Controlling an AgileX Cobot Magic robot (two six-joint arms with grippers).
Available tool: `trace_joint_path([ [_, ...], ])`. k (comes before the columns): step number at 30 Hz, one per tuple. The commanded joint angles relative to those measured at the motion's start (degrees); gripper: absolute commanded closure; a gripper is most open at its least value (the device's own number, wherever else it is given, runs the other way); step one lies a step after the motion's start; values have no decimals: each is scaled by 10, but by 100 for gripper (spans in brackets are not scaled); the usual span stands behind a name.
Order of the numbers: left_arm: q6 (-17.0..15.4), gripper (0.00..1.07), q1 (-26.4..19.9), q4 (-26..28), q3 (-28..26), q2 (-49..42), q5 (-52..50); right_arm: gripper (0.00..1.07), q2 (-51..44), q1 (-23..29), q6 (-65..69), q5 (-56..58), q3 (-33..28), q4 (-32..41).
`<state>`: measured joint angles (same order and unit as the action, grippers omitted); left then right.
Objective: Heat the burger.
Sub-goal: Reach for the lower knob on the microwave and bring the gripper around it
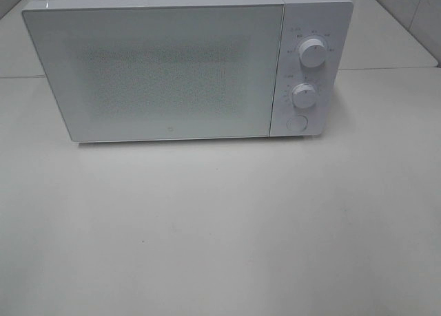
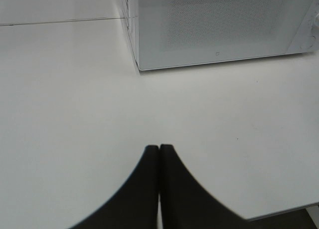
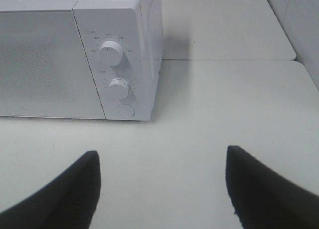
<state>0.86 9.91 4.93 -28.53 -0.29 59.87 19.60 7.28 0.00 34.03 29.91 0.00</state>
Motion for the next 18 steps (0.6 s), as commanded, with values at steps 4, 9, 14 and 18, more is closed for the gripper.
trace_joint_path([
  [4,2,107,1,-2,2,-5,-6,40,109,2,0,-60,3,0],
  [9,2,107,1,-2,2,-5,-6,43,182,2,0,-123,3,0],
  [14,2,107,1,-2,2,-5,-6,43,282,2,0,-221,3,0],
  [18,2,107,1,-2,2,-5,-6,43,380,2,18,-328,3,0],
])
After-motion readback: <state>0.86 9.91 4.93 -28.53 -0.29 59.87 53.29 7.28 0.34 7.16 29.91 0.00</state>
